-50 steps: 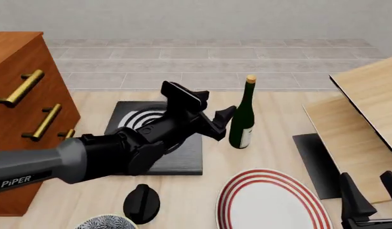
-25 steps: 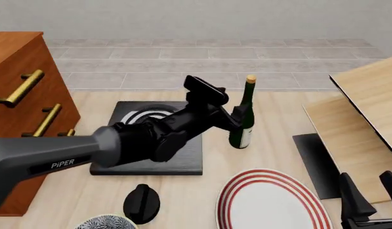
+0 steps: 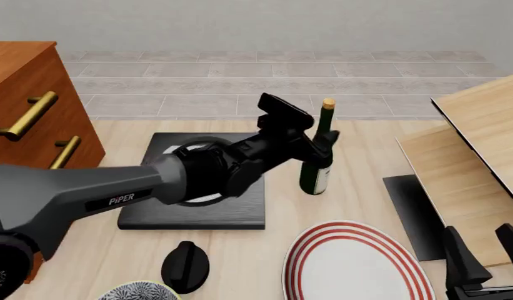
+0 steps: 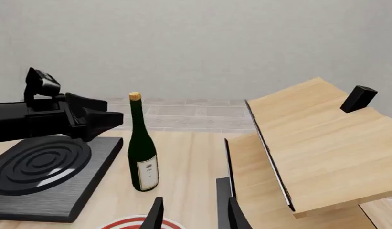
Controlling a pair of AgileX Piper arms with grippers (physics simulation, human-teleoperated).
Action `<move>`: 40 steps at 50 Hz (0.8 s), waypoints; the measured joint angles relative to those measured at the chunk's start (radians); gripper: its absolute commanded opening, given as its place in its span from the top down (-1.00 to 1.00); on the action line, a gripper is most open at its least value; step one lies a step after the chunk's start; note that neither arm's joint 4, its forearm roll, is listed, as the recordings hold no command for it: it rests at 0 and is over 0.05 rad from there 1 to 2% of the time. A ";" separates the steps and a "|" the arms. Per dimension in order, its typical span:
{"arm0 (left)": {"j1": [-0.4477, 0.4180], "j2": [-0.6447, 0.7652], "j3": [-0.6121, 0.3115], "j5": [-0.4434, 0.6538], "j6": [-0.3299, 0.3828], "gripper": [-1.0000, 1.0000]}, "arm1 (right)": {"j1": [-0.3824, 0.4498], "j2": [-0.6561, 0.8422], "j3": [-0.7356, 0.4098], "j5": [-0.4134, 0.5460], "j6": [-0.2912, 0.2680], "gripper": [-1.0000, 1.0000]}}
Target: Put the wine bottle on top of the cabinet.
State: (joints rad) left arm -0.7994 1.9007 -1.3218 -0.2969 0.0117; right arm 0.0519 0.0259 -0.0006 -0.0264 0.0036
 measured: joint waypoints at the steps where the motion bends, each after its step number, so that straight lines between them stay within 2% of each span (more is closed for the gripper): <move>1: 0.000 0.005 -0.007 0.004 -0.001 -1.00 | 0.000 0.000 0.000 0.000 0.000 -1.00; 23: 0.005 0.100 -0.154 0.104 -0.004 -1.00 | 0.001 0.002 0.000 -0.001 0.006 -1.00; 40: 0.037 0.136 -0.210 0.137 0.002 -1.00 | 0.001 -0.001 0.000 0.001 0.008 -1.00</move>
State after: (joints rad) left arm -0.7622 2.0365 -1.5315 -0.1603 0.0136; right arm 0.0532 0.0250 -0.0006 -0.0259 0.0114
